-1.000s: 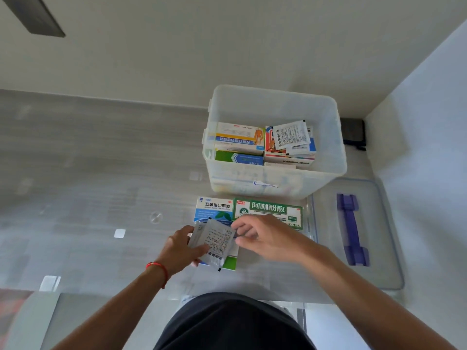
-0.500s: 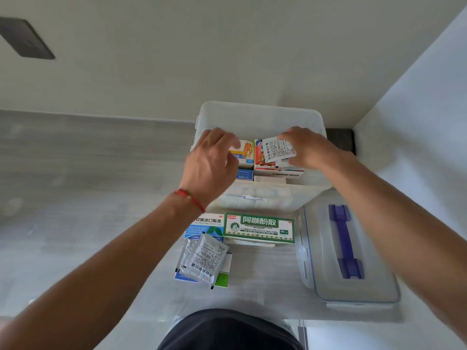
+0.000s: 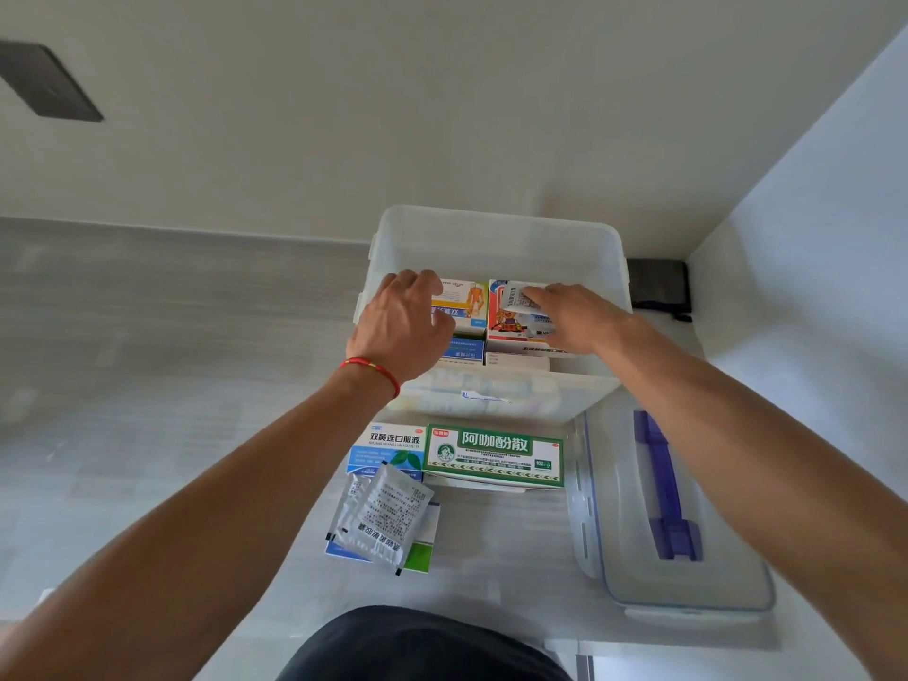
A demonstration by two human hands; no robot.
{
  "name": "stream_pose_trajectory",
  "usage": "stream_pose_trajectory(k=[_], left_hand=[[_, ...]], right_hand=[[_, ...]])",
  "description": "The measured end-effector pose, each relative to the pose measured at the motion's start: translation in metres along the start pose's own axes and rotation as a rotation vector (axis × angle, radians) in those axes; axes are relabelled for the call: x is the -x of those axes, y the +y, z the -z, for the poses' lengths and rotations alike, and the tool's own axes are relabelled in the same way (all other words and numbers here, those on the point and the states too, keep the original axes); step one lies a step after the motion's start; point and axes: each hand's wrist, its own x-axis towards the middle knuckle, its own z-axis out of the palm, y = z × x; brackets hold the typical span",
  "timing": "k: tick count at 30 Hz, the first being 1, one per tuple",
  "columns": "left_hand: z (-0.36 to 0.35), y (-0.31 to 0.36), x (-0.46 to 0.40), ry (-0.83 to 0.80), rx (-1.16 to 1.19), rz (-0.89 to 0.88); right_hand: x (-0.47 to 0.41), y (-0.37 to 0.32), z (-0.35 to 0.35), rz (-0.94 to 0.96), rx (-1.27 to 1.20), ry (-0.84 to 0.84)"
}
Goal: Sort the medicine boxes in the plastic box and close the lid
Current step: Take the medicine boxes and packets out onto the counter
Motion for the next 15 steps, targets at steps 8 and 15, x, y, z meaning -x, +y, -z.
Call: stream_pose_trajectory(k=[8, 15], left_hand=[[-0.001, -0.001, -0.001, 0.007, -0.006, 0.02], [0.011, 0.007, 0.003, 0.043, 0.112, -0.046]], right_hand=[[0.006, -0.008, 0.006, -0.077, -0.093, 0.099], [0.039, -0.016, 0.036, -0.048, -0.239, 0.264]])
